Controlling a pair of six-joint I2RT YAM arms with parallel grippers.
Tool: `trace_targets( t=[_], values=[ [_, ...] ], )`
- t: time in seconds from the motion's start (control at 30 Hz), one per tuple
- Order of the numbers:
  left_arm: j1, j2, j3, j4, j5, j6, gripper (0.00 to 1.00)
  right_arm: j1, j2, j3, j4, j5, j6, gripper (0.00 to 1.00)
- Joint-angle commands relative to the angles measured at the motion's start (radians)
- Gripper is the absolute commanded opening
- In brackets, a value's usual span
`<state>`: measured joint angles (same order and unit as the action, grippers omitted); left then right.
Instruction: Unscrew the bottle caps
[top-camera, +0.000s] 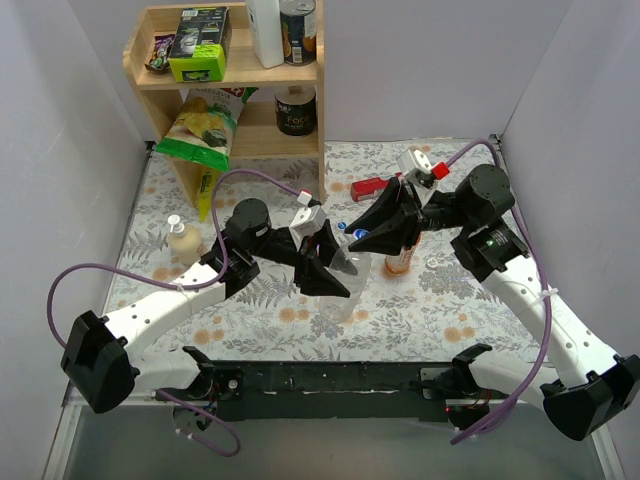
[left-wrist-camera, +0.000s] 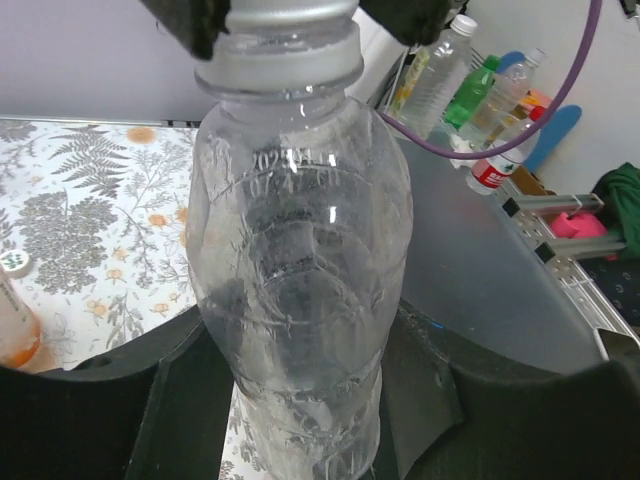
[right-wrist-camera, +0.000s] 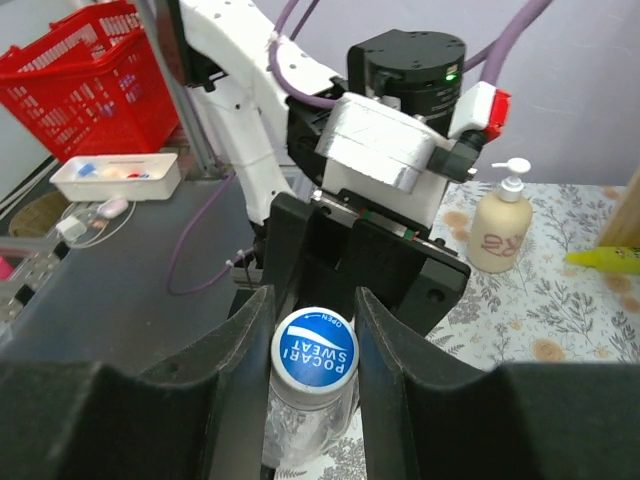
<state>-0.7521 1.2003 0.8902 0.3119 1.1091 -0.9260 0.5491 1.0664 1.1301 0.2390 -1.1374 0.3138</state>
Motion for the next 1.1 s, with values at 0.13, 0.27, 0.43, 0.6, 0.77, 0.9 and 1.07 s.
trace_targets(
  t=[0.13,0.27,0.43,0.6,0.77,0.9,1.07],
  values=[
    [0.031,-0.011,0.039,-0.011,0.036,-0.004,0.4,-0.083,-0.046,-0.03,0.062,-0.096,0.008,0.43],
    [0.031,-0.005,0.056,-0.1,-0.106,0.064,0.4,-0.106,-0.072,-0.038,0.057,-0.047,0.008,0.81],
    [0.033,-0.007,0.061,-0.141,-0.205,0.088,0.4,-0.124,-0.1,-0.038,0.008,0.033,-0.021,0.87],
    [0.033,-0.024,0.056,-0.168,-0.449,0.102,0.4,-0.124,-0.143,-0.044,-0.102,0.384,-0.022,0.89],
    [0.025,-0.016,0.061,-0.215,-0.707,0.084,0.39,-0.109,-0.132,-0.03,-0.265,0.68,0.103,0.74],
    [0.02,-0.002,0.064,-0.232,-0.776,0.076,0.39,-0.029,-0.123,-0.039,-0.259,0.789,0.14,0.67],
    [0.011,0.008,0.07,-0.24,-0.779,0.078,0.39,0.031,-0.08,-0.024,-0.253,0.826,0.137,0.63]
  ],
)
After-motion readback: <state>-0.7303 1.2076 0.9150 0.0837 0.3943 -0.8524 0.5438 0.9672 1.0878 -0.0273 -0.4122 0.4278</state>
